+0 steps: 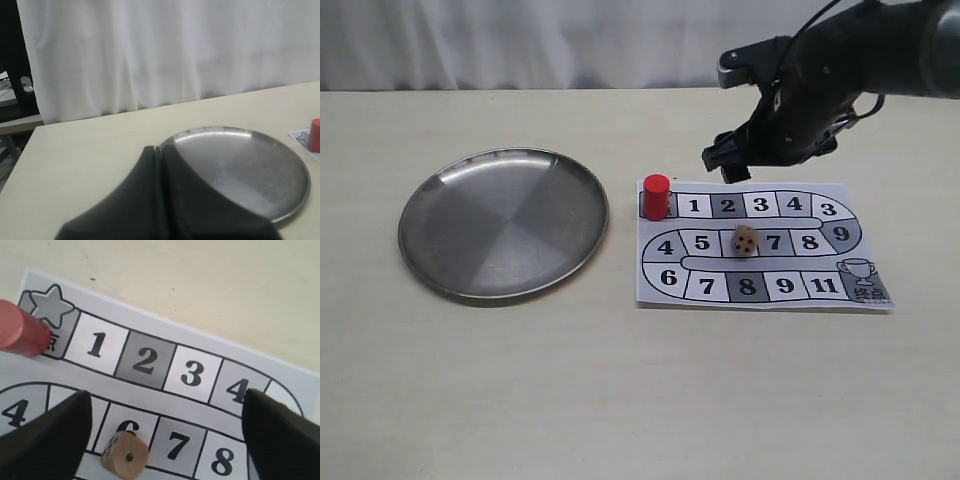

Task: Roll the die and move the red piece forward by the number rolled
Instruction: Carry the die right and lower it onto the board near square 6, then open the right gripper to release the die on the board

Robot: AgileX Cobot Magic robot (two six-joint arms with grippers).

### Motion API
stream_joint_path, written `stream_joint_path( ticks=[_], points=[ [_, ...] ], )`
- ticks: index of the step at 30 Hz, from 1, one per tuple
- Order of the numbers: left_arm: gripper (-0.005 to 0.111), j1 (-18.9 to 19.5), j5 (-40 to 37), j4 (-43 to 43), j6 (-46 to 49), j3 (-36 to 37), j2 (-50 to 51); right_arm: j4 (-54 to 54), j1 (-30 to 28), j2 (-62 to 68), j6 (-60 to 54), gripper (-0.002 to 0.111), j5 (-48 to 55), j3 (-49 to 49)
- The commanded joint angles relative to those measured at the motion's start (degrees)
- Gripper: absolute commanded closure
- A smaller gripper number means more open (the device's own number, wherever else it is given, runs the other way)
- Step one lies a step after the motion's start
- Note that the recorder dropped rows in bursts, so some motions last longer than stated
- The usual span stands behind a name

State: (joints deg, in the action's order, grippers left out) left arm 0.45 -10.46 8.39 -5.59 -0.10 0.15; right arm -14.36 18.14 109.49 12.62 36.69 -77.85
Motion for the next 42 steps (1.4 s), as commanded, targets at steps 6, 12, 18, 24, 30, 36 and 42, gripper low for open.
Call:
stream_joint_path(
  ticks=[6,12,18,24,30,36,42],
  points=[
    [0.107,-0.5,0.5,-0.1,-0.1,0.1,-0.1,-1.6,-0.1,-7.9,0.1,0.042,-0.4,0.1],
    [0.107,-0.5,0.5,-0.1,-0.1,0.1,-0.1,-1.6,-0.1,-9.9,0.1,0.062,2.7,0.1],
    [0.107,-0.5,0.5,-0.1,-0.1,0.1,-0.1,-1.3,-0.1,-9.4,0.1,0.097,9.1,0.6],
    [0.107,-0.5,0.5,-0.1,-0.1,0.1,-0.1,3.3,0.0,-7.0,-0.4,0.104,8.4,4.8],
    [0.107,-0.5,0.5,-0.1,-0.1,0.1,-0.1,4.6,0.0,-2.5,-1.3,0.104,6.9,10.5],
    [0.107,-0.5,0.5,-0.1,-0.1,0.1,-0.1,15.1,0.0,-0.8,-11.3,0.104,3.5,13.0],
    [0.107,-0.5,0.5,-0.1,-0.1,0.1,-0.1,18.1,0.0,-0.4,-13.7,0.104,1.9,13.0]
  ],
)
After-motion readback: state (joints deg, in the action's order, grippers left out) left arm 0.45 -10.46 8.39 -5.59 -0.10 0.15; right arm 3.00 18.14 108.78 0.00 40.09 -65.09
